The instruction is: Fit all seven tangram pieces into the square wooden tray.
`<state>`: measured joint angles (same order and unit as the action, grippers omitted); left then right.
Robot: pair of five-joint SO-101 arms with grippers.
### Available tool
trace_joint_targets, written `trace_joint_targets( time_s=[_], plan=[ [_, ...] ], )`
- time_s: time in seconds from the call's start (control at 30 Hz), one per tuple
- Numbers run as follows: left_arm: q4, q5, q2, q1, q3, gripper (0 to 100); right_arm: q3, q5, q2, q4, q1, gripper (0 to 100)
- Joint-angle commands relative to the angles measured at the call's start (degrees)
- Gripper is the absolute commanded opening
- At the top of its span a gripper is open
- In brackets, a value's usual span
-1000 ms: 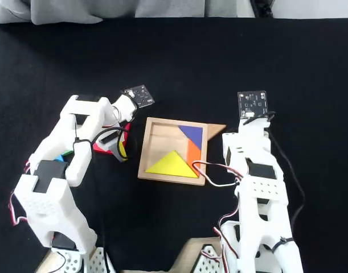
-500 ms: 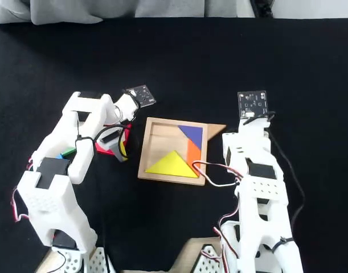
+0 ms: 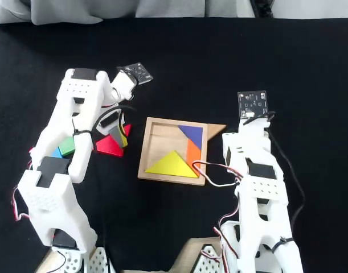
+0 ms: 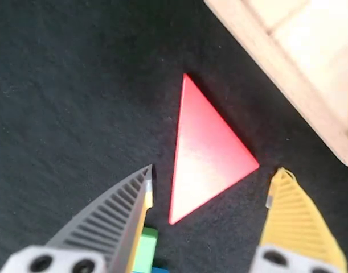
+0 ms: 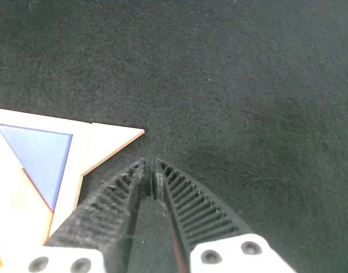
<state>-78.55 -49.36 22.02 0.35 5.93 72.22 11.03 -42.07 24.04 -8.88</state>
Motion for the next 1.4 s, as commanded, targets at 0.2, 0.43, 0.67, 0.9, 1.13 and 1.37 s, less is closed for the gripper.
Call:
trace_joint_targets(
  time_s=[0.2,0.43,0.67,0.9,1.13,1.37],
  plan=[
    [16.6,-7.5,-1.1,0.1,-14.5,32,-0.6,0.6,-2.0,-1.1,0.7,2.1],
    [18.5,-5.5,-0.4,0.5,-15.8,32,-0.7,0.6,-1.9,-1.1,0.7,2.1],
    [18.5,-1.4,-0.2,1.2,-16.0,32,-0.7,0.6,-1.9,-1.1,0.7,2.1],
    [17.8,-1.3,3.3,1.2,-14.6,31,-0.7,0.6,-1.9,-1.1,0.7,2.1],
    [13.1,-1.3,6.9,1.0,-10.2,30,-0.7,0.6,-1.8,-1.1,0.7,2.1],
    [13.1,-1.6,7.6,1.2,-9.7,21,-0.7,0.6,-1.8,-1.1,0.7,2.1]
  ],
)
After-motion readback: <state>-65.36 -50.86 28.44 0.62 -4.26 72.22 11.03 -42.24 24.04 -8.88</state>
